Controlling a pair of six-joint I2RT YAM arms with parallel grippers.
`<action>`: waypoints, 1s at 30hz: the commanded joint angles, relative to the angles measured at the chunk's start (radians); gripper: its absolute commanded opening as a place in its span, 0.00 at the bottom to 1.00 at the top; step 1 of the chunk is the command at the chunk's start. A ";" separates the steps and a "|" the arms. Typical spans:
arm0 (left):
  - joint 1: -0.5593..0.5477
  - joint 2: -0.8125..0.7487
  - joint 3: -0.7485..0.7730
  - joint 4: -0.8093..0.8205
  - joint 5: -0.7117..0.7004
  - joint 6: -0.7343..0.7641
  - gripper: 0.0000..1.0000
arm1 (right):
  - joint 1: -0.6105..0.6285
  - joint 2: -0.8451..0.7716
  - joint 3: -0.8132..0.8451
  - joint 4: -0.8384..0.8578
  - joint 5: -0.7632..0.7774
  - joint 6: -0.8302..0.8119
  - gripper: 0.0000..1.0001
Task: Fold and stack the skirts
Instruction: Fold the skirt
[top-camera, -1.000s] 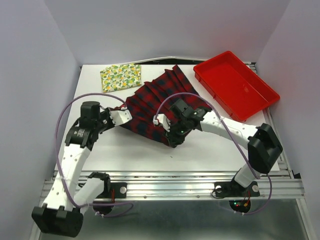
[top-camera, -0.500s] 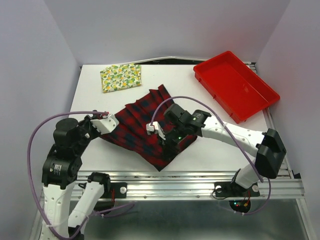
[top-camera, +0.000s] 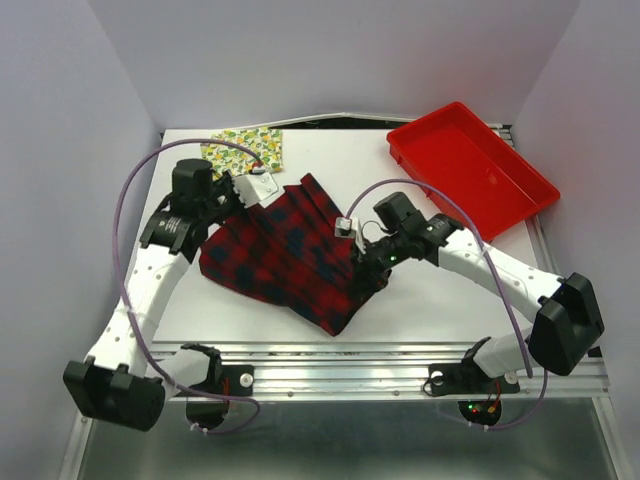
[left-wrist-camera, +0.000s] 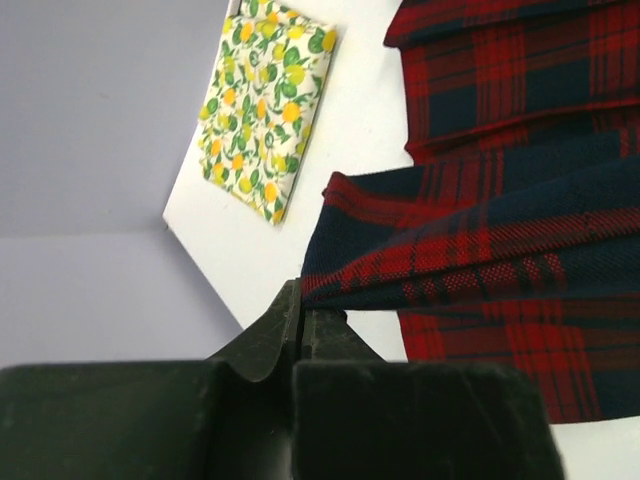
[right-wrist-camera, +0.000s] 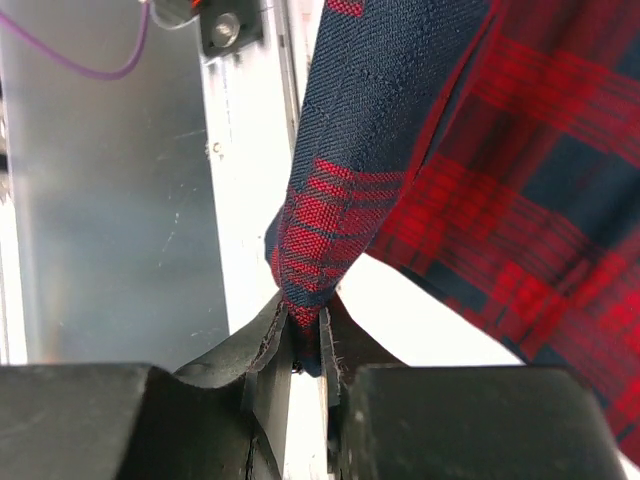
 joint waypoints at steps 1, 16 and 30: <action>-0.052 0.075 0.076 0.199 -0.033 0.004 0.00 | -0.041 -0.047 -0.030 0.026 -0.079 0.021 0.01; -0.118 0.172 0.146 0.370 -0.103 -0.050 0.00 | -0.225 -0.007 -0.018 0.026 -0.210 0.005 0.01; -0.190 0.486 0.235 0.537 -0.099 -0.062 0.00 | -0.434 0.135 -0.058 0.011 -0.284 -0.133 0.01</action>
